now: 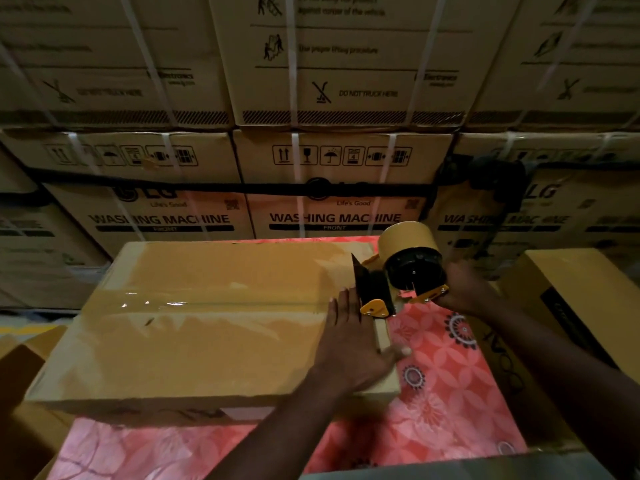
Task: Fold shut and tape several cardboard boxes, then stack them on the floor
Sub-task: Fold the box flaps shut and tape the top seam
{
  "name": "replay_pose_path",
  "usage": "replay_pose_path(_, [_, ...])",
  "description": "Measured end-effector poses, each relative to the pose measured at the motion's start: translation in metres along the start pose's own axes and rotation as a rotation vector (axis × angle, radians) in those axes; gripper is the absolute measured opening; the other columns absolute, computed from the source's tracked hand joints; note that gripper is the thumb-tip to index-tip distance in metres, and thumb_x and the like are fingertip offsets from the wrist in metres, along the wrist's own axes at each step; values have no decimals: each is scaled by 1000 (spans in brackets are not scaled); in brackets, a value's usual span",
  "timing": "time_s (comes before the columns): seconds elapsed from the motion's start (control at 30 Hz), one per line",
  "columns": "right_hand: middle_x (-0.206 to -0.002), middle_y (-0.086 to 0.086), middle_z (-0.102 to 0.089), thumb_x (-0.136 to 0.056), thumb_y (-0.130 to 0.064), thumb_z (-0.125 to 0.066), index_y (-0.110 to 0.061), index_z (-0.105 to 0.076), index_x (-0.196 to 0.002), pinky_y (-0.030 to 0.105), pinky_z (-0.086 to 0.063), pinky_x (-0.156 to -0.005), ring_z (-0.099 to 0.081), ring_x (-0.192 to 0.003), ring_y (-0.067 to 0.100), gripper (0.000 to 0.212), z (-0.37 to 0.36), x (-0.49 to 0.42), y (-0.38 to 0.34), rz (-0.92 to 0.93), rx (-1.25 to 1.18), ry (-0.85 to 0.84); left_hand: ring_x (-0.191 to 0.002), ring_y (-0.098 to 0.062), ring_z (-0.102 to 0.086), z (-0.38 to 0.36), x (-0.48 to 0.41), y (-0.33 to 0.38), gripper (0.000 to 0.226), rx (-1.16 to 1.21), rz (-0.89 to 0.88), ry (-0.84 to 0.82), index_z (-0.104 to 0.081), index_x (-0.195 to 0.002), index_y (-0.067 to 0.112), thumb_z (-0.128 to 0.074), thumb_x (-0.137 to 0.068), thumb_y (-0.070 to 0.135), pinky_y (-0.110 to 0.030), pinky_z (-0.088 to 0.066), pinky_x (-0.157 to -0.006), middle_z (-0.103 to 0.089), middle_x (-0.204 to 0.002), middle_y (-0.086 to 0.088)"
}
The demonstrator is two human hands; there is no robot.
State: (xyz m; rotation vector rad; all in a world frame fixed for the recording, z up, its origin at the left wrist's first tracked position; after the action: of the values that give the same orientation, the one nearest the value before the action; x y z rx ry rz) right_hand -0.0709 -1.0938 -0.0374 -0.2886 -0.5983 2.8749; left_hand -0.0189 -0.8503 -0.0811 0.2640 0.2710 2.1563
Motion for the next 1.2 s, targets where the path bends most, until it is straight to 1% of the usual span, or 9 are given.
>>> replay_pose_path(0.17, [-56, -11, -52, -73, -41, -63, -35, -48, -65, 21, -32, -51, -52, -48, 7, 17, -1, 2, 5, 26, -7, -45, -153, -29, 22, 1, -2, 6, 108, 12, 58, 33, 1, -162, 16, -21, -79, 81, -47, 18, -122, 8, -168, -16])
replay_pose_path(0.47, [-64, -10, -63, -74, -44, -68, -28, -60, -71, 29, -48, -52, -62, -58, 5, 18, 12, 11, 36, -22, -22, 9, -154, -34, 16, 0, 0, 9, 102, -28, 63, 51, 4, -159, 1, -9, -84, 68, -49, 11, -124, 14, -166, -22])
replay_pose_path(0.63, [-54, -10, -56, -70, -56, -57, -31, -54, -61, 31, -47, -60, -60, -56, 1, 27, 12, 32, 91, -225, 14, -48, -154, -40, -2, -3, 1, 11, 96, -31, 44, 131, -16, -157, -5, -28, -89, 61, -49, 4, -121, -5, -165, -26])
replay_pose_path(0.7, [-59, -5, -59, -70, -56, -59, -24, -57, -63, 36, -50, -67, -60, -60, 15, 33, -1, 34, 101, -277, 40, -74, -155, -38, 4, -2, 1, 12, 97, -27, 44, 124, -11, -158, -4, -25, -87, 61, -49, 7, -119, 1, -166, -25])
replay_pose_path(0.8, [-53, -10, -50, -67, -51, -60, -30, -49, -56, 22, -34, -55, -53, -53, 14, 27, -19, 26, 73, -291, 24, -84, -153, -34, 19, 0, 2, 10, 99, -25, 48, 78, 2, -159, 0, -14, -84, 63, -49, 12, -121, 16, -165, -22])
replay_pose_path(0.93, [-56, -10, -56, -73, -29, -77, -30, -55, -60, 18, -41, -53, -57, -56, 10, 26, -40, 28, 60, -284, -105, -16, -153, -35, 19, 1, 1, 10, 98, -6, 59, 94, 1, -159, -1, -15, -85, 62, -50, 10, -124, 16, -165, -22])
replay_pose_path(1.0, [-59, -5, -60, -72, -49, -64, -30, -57, -60, 25, -44, -55, -56, -54, 9, 24, -47, 31, 63, -367, -151, 9, -153, -35, 18, 0, 0, 10, 97, -7, 58, 90, 0, -159, -1, -18, -87, 62, -50, 9, -124, 15, -165, -22])
replay_pose_path(1.13, [-102, 16, -73, -78, -48, -68, -24, -74, -98, 22, -38, -75, -69, -89, 29, 32, -63, 56, 66, -491, 53, -314, -154, -36, 13, -4, 0, 10, 95, -5, 58, 105, -3, -159, -1, -23, -93, 64, -50, 7, -125, 12, -166, -22])
replay_pose_path(1.2, [-106, 7, -72, -64, -35, -87, -32, -66, -102, 14, -40, -75, -64, -88, 14, 44, -88, 71, 60, -631, -22, -552, -155, -36, 10, -3, 0, 9, 96, -5, 57, 119, -7, -159, -1, -27, -91, 63, -49, 8, -123, 7, -166, -23])
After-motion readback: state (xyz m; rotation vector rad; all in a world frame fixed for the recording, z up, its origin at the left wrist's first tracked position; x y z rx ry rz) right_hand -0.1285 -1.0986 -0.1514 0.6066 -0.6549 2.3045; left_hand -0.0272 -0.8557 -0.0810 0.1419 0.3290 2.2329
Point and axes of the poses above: each hand's wrist, its own x-axis away from the middle knuckle, its own z-axis out of the back of the hand, y = z × x, the point moved 3 cm from there along -x, towards the middle knuckle
